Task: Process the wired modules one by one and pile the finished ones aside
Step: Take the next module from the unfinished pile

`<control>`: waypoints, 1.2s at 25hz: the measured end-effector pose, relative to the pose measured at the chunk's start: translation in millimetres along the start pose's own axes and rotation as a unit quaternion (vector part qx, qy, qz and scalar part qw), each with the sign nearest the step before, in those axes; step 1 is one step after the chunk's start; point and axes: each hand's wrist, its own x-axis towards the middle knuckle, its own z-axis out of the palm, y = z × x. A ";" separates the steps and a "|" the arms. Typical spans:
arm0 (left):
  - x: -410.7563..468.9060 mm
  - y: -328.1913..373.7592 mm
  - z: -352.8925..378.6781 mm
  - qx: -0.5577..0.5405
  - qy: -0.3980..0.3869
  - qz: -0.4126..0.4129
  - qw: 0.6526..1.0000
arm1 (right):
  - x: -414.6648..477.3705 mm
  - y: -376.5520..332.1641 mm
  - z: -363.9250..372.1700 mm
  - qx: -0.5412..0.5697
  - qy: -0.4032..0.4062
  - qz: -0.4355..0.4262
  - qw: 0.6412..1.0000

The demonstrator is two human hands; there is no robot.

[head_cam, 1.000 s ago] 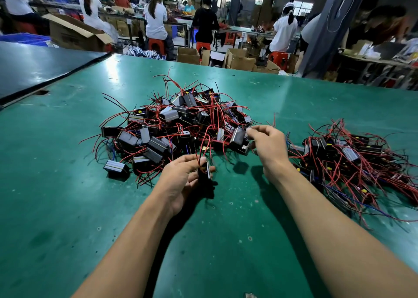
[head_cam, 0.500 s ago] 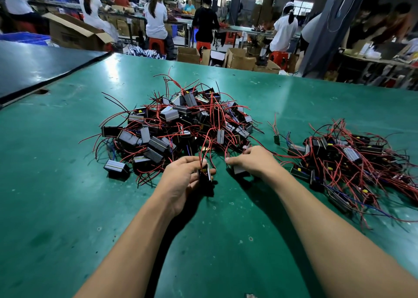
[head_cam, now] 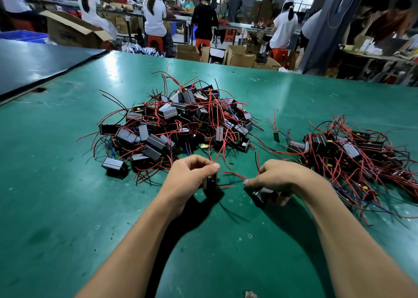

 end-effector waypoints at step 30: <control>-9.3 -8.5 5.5 0.297 0.163 0.168 0.926 | -15.5 45.1 25.6 0.157 0.073 -0.343 0.923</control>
